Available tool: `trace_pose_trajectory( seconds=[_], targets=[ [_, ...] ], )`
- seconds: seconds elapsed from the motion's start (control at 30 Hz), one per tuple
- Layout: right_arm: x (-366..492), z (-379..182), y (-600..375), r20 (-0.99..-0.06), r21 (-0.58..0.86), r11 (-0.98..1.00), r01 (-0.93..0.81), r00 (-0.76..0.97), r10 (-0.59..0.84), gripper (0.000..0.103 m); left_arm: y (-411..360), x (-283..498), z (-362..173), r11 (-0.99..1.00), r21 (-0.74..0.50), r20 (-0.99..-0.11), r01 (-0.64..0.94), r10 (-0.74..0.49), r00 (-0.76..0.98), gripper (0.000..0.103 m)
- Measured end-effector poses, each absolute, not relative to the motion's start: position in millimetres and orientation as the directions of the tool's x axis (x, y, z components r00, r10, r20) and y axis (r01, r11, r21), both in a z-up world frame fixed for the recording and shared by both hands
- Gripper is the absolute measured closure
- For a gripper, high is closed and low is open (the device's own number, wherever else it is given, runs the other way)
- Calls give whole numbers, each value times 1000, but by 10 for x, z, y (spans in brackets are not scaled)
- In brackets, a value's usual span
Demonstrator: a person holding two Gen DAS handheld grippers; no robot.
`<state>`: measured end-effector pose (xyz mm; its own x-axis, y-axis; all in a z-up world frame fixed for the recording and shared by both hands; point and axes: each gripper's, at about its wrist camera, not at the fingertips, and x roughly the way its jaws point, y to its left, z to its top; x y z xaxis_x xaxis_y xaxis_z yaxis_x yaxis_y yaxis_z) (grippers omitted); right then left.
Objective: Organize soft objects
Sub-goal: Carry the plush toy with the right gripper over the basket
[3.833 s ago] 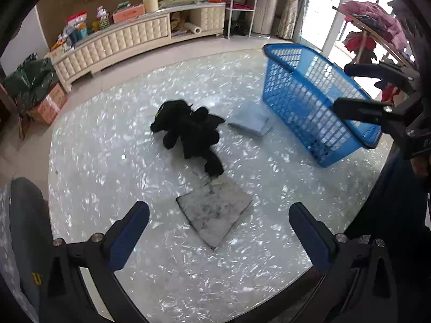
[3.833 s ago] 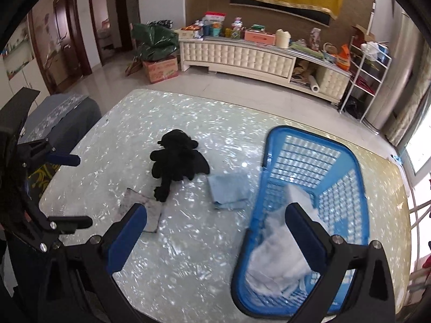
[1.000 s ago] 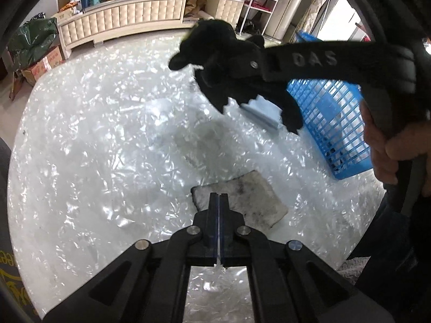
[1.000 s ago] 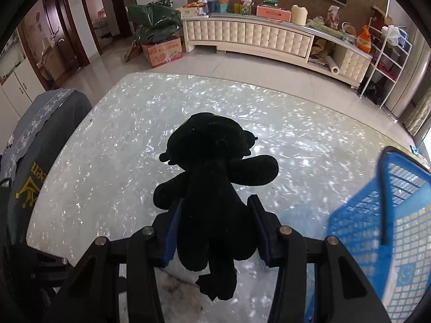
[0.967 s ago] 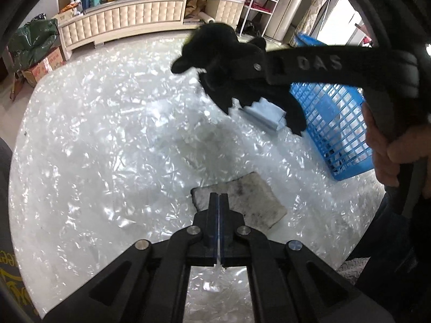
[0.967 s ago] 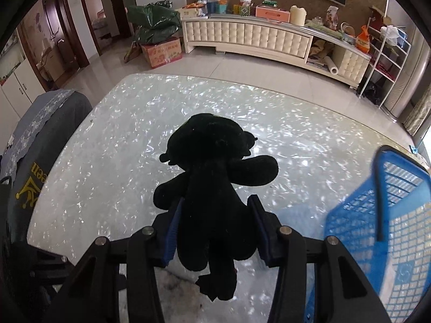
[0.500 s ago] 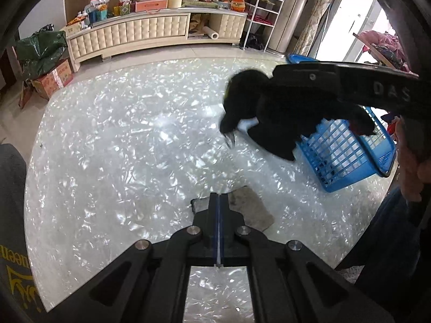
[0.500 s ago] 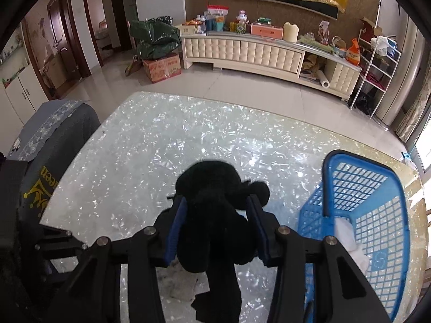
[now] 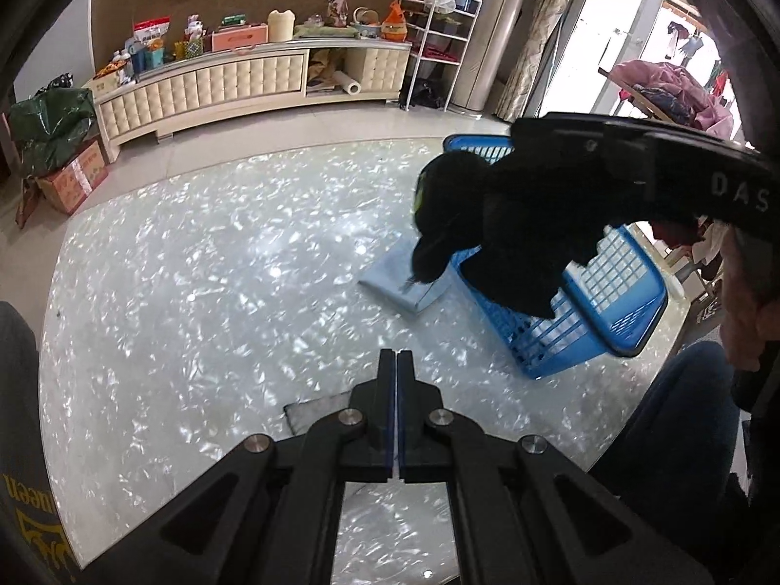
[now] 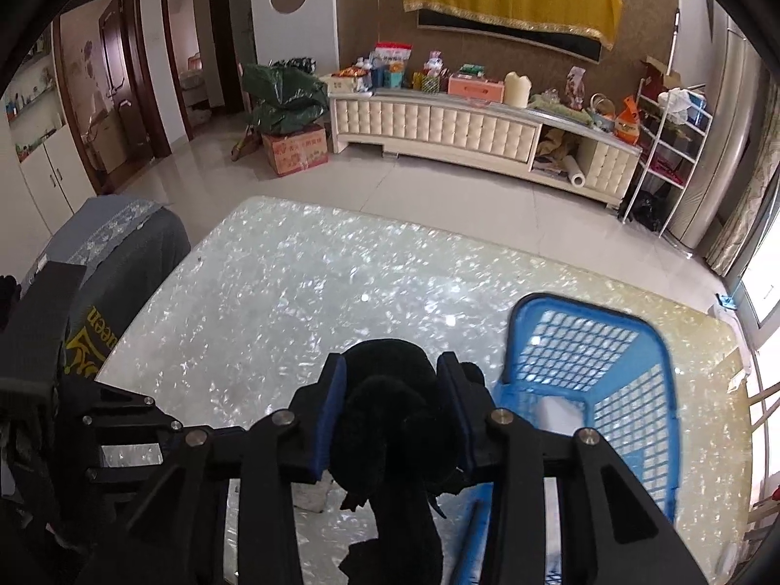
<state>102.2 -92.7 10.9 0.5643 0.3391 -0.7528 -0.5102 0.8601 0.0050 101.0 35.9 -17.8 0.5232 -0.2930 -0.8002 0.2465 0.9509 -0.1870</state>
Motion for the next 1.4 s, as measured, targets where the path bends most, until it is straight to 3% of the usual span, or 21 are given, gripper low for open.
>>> trace_pose_trajectory(
  seconds=[0.6, 0.97, 1.4],
  targets=[
    [1004, 291, -1852, -678, 68, 945, -320, 680, 279, 67, -188, 1234, 13, 941, -161, -806, 296, -299, 511, 103],
    [1011, -476, -1928, -793, 80, 950, -302, 558, 245, 68, -669, 1289, -46, 910, -167, -821, 380, -342, 457, 103],
    [850, -475, -1976, -827, 73, 945, -319, 510, 236, 60, -829, 1283, -84, 901, -149, -832, 408, -338, 440, 103]
  ],
)
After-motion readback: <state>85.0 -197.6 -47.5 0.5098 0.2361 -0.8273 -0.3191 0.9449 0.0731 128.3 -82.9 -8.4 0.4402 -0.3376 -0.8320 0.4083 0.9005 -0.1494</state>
